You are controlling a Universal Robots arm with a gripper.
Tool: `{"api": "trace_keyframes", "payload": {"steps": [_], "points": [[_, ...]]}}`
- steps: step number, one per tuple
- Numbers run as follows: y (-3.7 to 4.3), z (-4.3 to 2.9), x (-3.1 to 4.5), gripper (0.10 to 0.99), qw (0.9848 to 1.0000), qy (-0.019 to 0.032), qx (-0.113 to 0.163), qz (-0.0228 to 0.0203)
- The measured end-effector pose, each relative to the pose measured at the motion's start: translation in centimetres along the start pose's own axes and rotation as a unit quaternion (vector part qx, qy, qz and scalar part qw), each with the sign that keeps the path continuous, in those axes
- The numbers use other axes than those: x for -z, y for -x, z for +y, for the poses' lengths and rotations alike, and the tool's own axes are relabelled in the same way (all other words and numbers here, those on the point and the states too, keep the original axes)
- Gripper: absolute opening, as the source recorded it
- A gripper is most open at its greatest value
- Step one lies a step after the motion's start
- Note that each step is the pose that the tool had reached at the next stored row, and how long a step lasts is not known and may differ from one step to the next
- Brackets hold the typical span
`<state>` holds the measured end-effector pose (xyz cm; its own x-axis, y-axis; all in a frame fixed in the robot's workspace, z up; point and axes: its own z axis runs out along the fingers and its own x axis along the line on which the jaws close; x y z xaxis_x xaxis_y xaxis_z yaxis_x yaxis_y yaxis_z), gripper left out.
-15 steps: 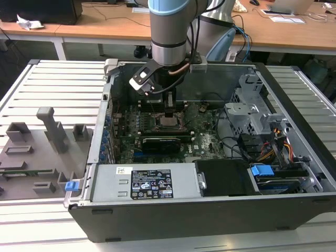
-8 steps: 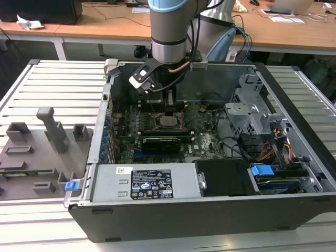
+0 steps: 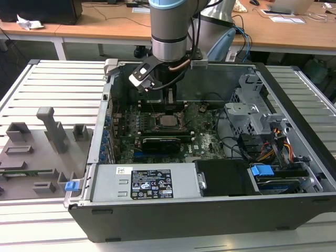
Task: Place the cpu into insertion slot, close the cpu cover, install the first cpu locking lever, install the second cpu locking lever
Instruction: 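Close the cpu cover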
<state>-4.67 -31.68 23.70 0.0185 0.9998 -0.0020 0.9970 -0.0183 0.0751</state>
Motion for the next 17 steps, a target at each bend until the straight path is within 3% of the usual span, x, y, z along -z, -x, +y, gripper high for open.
{"api": "trace_keyframes", "payload": {"steps": [17], "points": [[0.00,0.04,0.47,0.106,1.0000,-0.0003,-0.001,-0.0001]]}}
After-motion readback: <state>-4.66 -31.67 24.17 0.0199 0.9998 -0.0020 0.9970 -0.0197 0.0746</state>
